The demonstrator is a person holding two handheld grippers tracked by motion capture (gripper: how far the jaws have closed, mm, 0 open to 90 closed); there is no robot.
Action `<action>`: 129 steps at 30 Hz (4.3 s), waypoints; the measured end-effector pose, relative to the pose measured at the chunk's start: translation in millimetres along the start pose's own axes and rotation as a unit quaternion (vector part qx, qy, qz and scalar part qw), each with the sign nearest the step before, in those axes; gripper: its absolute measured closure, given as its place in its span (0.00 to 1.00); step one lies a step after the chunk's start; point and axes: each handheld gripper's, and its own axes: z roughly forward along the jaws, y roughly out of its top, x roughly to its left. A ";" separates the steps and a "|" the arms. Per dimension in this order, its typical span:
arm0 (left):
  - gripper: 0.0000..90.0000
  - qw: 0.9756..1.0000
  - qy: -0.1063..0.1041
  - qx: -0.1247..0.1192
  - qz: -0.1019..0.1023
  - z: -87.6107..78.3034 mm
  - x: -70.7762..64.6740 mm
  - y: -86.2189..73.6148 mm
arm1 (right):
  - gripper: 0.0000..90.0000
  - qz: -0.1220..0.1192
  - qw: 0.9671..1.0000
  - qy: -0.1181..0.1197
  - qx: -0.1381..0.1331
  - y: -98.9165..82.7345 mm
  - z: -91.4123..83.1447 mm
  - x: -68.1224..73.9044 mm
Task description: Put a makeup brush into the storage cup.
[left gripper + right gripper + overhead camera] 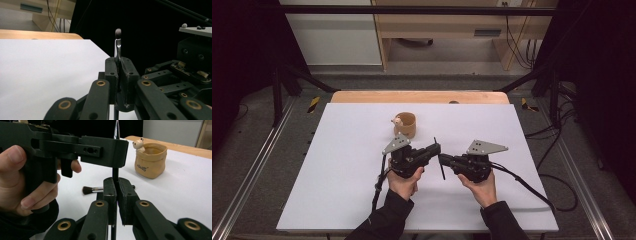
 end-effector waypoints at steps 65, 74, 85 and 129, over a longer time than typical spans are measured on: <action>0.94 0.993 0.066 -0.002 0.098 -54.1 33.1 58.0 | 0.11 0.001 0.992 -0.123 0.025 -3.0 -22.6 -16.6; 0.94 0.991 0.079 0.003 0.111 -56.2 37.4 67.6 | 0.10 0.009 0.991 -0.130 0.025 -6.5 -32.5 -20.2; 0.94 0.989 0.094 0.009 0.113 -52.5 47.2 74.9 | 0.09 0.005 0.989 -0.145 0.023 -11.2 -43.8 -22.5; 0.94 0.983 0.134 0.012 0.125 -25.7 78.9 106.8 | 0.07 0.023 0.985 -0.172 0.014 -35.5 -67.9 -28.1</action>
